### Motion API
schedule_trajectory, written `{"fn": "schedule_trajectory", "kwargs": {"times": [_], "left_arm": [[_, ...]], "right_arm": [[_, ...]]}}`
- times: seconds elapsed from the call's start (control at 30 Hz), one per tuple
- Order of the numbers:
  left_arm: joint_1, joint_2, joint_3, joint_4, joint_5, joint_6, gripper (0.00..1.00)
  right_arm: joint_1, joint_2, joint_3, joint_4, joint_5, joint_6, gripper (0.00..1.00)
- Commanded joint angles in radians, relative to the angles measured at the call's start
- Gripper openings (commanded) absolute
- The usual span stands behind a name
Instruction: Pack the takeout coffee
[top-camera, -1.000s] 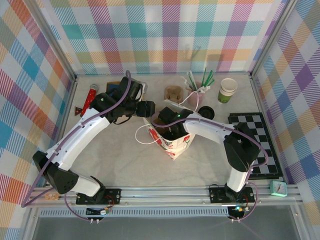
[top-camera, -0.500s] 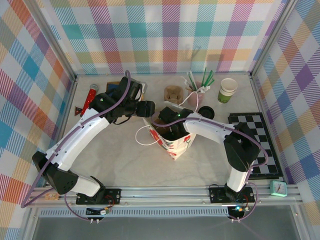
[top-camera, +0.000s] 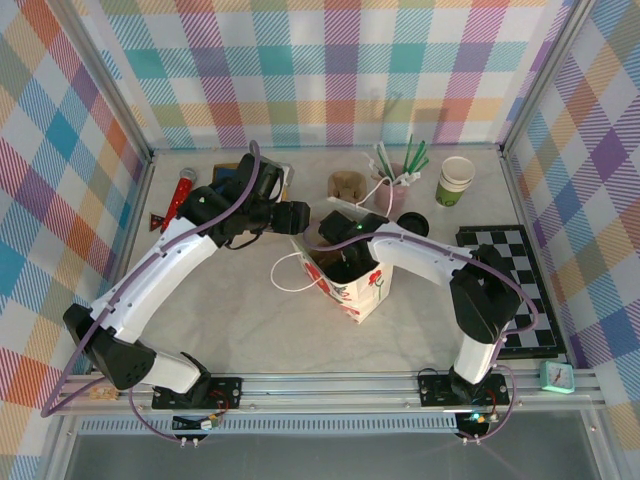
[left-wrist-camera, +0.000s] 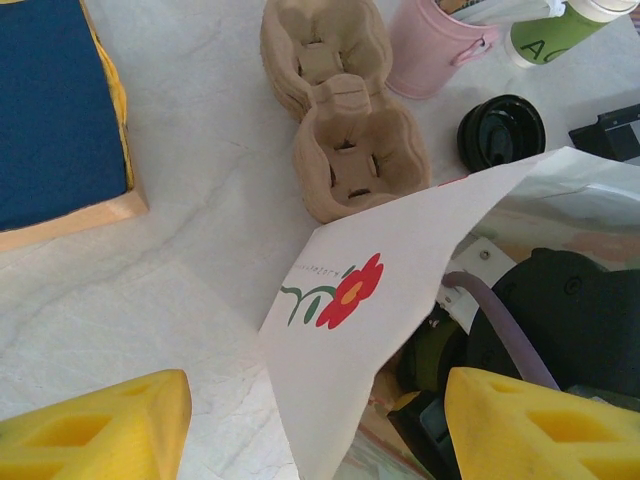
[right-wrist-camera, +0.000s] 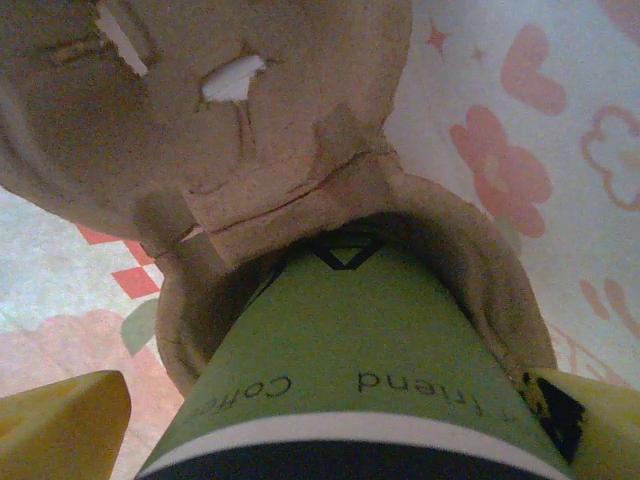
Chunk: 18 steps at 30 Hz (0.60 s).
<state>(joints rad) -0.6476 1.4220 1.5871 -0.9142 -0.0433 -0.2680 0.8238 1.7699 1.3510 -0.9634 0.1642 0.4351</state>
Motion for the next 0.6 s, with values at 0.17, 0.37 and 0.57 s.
{"fn": "schedule_trajectory", "kwargs": {"times": [0.17, 0.37, 0.57], "left_arm": [[-0.018, -0.040, 0.007, 0.017, 0.038, 0.010, 0.68], [-0.017, -0.038, 0.008, 0.018, 0.038, 0.010, 0.68], [-0.017, -0.041, 0.007, 0.017, 0.036, 0.010, 0.69]], "right_arm": [[-0.003, -0.027, 0.050, -0.047, 0.006, -0.013, 0.99], [-0.003, -0.030, 0.066, -0.066, 0.003, -0.017, 0.99], [0.000, -0.040, 0.071, -0.075, 0.005, -0.014, 0.99]]}}
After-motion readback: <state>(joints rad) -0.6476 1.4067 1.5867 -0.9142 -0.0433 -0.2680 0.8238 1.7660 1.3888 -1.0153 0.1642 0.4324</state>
